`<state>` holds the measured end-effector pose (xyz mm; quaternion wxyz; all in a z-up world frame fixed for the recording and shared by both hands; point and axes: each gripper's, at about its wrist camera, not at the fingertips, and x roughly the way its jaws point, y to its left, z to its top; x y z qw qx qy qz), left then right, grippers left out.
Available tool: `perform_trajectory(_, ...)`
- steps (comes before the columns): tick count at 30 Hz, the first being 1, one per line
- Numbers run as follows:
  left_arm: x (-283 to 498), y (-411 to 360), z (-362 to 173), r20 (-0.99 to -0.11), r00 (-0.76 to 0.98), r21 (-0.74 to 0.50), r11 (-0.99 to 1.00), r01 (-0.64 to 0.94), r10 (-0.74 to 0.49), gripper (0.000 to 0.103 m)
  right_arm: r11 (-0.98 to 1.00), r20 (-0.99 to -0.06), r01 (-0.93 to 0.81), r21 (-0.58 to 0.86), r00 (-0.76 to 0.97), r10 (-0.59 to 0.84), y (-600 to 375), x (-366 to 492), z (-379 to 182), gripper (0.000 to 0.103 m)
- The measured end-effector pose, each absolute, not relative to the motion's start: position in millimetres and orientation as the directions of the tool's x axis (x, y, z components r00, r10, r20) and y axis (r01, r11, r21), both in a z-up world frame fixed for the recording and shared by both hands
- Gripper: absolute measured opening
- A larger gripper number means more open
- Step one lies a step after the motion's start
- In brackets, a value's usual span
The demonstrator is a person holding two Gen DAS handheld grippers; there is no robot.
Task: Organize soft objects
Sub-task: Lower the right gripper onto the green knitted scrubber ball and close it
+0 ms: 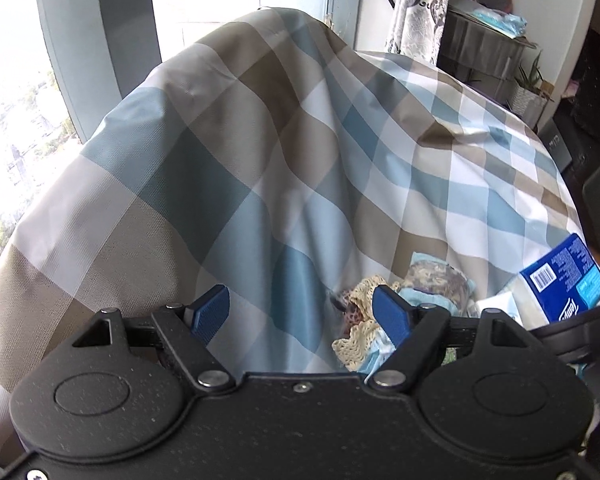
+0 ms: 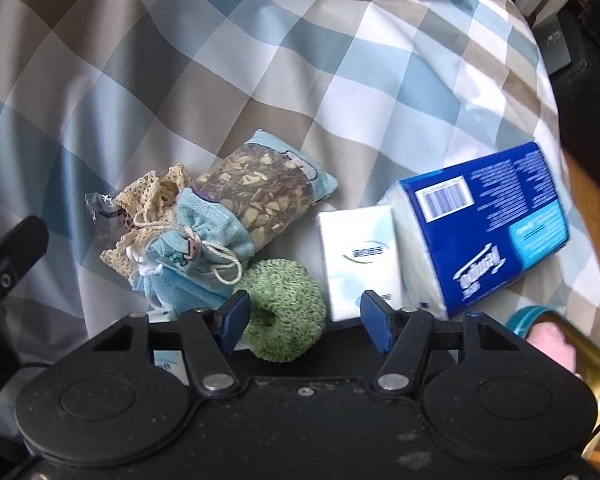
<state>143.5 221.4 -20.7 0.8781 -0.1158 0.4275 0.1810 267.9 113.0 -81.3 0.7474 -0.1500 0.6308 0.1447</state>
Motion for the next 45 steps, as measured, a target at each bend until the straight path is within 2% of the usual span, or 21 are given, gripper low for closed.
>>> perform_trajectory(2,144.8,221.8,-21.2,-0.793,0.574,-0.065,0.91,-0.41,0.202,0.076,0.926,-0.985,-0.378,0.008,0.158,0.073,110.8,266.5,-87.7,0.054)
perform_trajectory(4,145.8,220.6,-20.5,-0.789,0.587,-0.08,0.915,-0.395,0.184,0.076,0.931,-0.981,-0.364,0.037,0.165,0.104,109.1,264.1,-89.8,0.046)
perform_trajectory(6,146.2,219.0,-19.0,-0.779,0.599,-0.081,0.919,-0.385,0.182,0.077,0.927,-0.978,-0.371,0.054,0.167,0.124,109.2,260.9,-90.7,0.045)
perform_trajectory(10,147.0,221.2,-18.3,-0.773,0.607,-0.09,0.916,-0.391,0.183,0.077,0.928,-0.969,-0.366,0.076,0.191,0.155,107.2,254.9,-85.3,0.037)
perform_trajectory(11,147.6,222.5,-18.9,-0.775,0.605,-0.093,0.914,-0.395,0.182,0.077,0.931,-0.966,-0.355,0.087,0.2,0.166,104.5,253.4,-82.6,0.032)
perform_trajectory(14,148.7,225.5,-20.8,-0.782,0.596,-0.101,0.907,-0.408,0.181,0.077,0.939,-0.953,-0.321,0.122,0.228,0.201,90.3,247.8,-71.8,0.028)
perform_trajectory(15,149.3,226.0,-21.4,-0.785,0.593,-0.101,0.907,-0.409,0.18,0.077,0.94,-0.949,-0.315,0.129,0.236,0.21,84.9,245.9,-67.4,0.023)
perform_trajectory(16,149.9,225.9,-22.2,-0.787,0.59,-0.102,0.907,-0.41,0.178,0.077,0.941,-0.946,-0.314,0.13,0.246,0.212,80.4,243.8,-63.0,0.005)
perform_trajectory(18,150.8,224.7,-23.3,-0.79,0.587,-0.099,0.908,-0.408,0.178,0.077,0.941,-0.938,-0.318,0.118,0.275,0.211,71.6,240.2,-53.1,0.002)
perform_trajectory(25,150.2,219.1,-22.5,-0.786,0.59,-0.079,0.916,-0.393,0.185,0.077,0.954,-0.931,-0.28,0.111,0.307,0.198,52.5,243.0,-47.4,0.02)
perform_trajectory(26,150.0,219.3,-22.7,-0.786,0.589,-0.078,0.915,-0.395,0.187,0.077,0.954,-0.935,-0.272,0.126,0.289,0.206,53.1,244.4,-51.8,0.03)
perform_trajectory(31,151.4,220.3,-24.4,-0.793,0.581,-0.083,0.913,-0.399,0.182,0.077,0.955,-0.945,-0.263,0.139,0.254,0.208,65.8,244.1,-72.3,0.033)
perform_trajectory(34,151.9,219.3,-23.7,-0.791,0.585,-0.085,0.915,-0.394,0.179,0.077,0.955,-0.945,-0.266,0.132,0.259,0.202,72.2,246.9,-79.9,0.04)
perform_trajectory(42,151.8,217.6,-23.4,-0.787,0.589,-0.079,0.917,-0.391,0.183,0.077,0.953,-0.949,-0.244,0.182,0.21,0.235,84.3,260.3,-98.2,0.047)
perform_trajectory(45,152.0,218.8,-23.5,-0.789,0.588,-0.085,0.915,-0.394,0.18,0.077,0.953,-0.947,-0.247,0.177,0.221,0.233,88.1,260.6,-102.7,0.057)
